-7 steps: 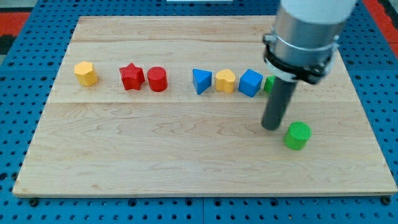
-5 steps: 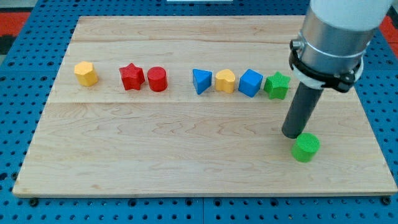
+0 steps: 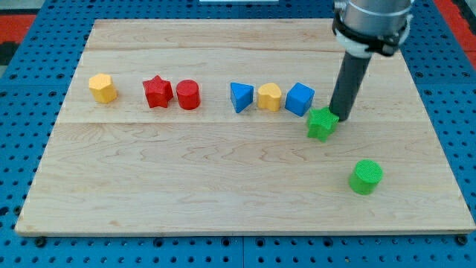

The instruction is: Move the green star top left to the green circle

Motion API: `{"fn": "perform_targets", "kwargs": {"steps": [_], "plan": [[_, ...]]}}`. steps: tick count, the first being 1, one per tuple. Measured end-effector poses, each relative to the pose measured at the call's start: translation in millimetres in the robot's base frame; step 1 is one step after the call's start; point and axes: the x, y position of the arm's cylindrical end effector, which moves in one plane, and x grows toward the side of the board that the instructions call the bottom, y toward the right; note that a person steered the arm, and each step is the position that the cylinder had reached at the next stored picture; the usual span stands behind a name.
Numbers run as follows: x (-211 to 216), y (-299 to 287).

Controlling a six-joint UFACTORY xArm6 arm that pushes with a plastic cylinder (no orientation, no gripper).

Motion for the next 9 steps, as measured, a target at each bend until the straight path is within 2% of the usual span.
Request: {"fn": "perform_targets", "kwargs": {"steps": [2,3,4,5,7,8,9], "plan": [[-42,-22],[-46,-88],[-19,-90],[17,-70],[16,-31],[-13,-46],[-11,-3]]}}
